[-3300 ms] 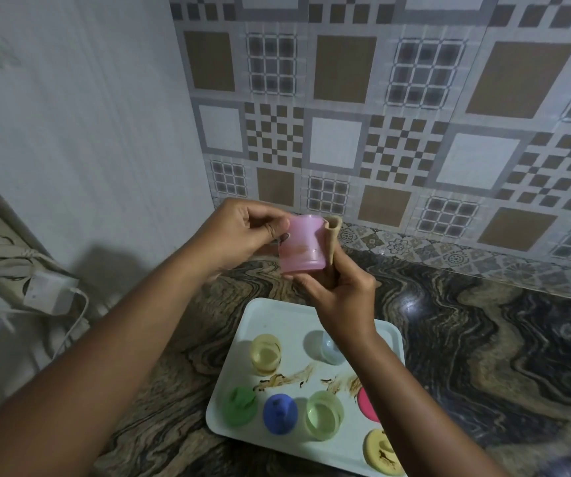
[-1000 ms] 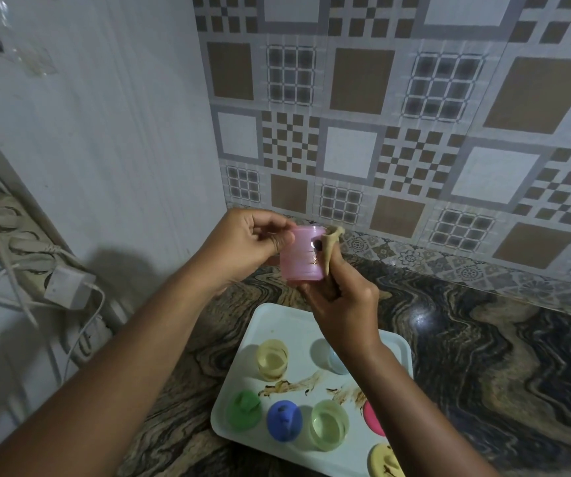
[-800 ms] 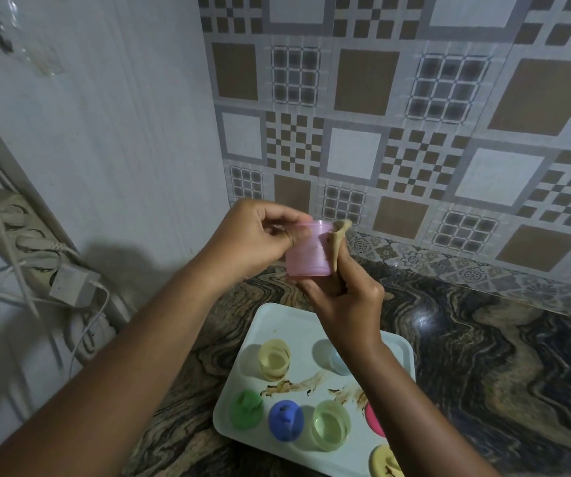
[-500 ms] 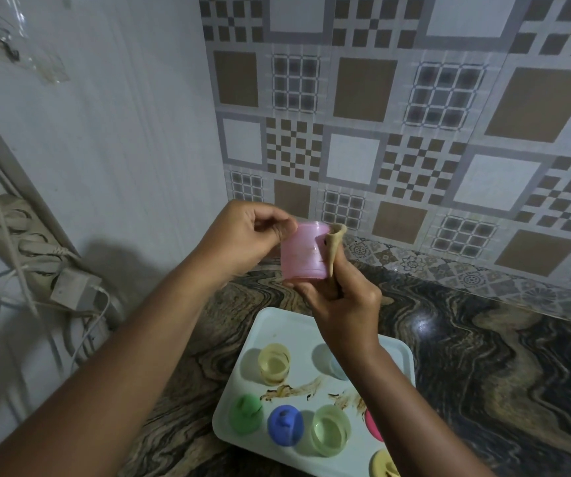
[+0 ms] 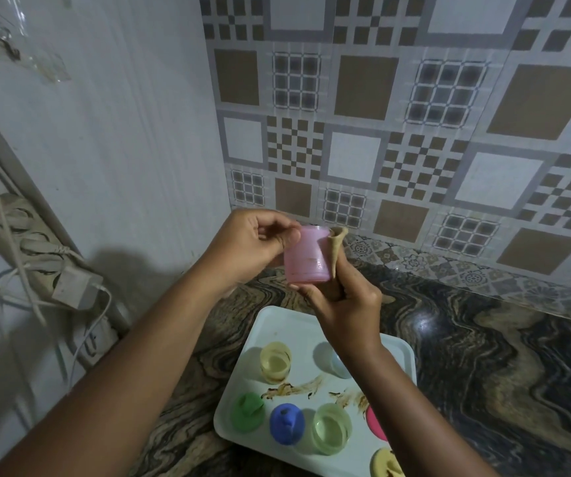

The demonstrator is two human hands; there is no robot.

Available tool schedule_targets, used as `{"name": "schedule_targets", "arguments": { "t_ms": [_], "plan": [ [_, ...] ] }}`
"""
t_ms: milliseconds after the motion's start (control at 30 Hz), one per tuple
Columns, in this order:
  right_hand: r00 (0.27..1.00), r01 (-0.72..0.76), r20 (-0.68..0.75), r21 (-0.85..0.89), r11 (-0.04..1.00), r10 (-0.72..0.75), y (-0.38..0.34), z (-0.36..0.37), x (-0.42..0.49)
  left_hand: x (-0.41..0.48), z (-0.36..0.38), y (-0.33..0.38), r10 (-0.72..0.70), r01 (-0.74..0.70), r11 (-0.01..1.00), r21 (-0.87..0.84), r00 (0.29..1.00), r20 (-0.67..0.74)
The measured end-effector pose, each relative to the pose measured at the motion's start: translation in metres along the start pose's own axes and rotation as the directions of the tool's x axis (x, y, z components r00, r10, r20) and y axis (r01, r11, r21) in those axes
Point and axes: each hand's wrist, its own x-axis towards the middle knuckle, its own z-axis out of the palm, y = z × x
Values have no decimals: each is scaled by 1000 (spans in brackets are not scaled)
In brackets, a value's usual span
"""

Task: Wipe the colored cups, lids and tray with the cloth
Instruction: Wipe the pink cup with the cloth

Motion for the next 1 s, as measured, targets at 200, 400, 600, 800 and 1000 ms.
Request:
{"name": "schedule_targets", "arguments": {
  "t_ms": [200, 400, 600, 800, 1000],
  "plan": [
    [999, 37, 5, -91, 995, -36, 7, 7, 2, 1, 12, 7, 169, -160, 942, 294, 986, -3],
    [999, -48, 23, 13, 999, 48, 3, 1, 6, 2, -4, -5, -60, 61, 997, -51, 998, 22],
    [995, 93, 48, -149, 984, -87, 9, 12, 1, 4, 11, -5, 76, -61, 979, 194, 994, -74],
    [1000, -1, 14, -50, 999, 1, 6, 0, 5, -1, 2, -4, 20, -19, 996, 90, 1000, -5],
    [997, 77, 35, -87, 993, -74, 4, 4, 5, 4, 1, -1, 5, -4, 997, 76, 1000, -15]
  ]
}}
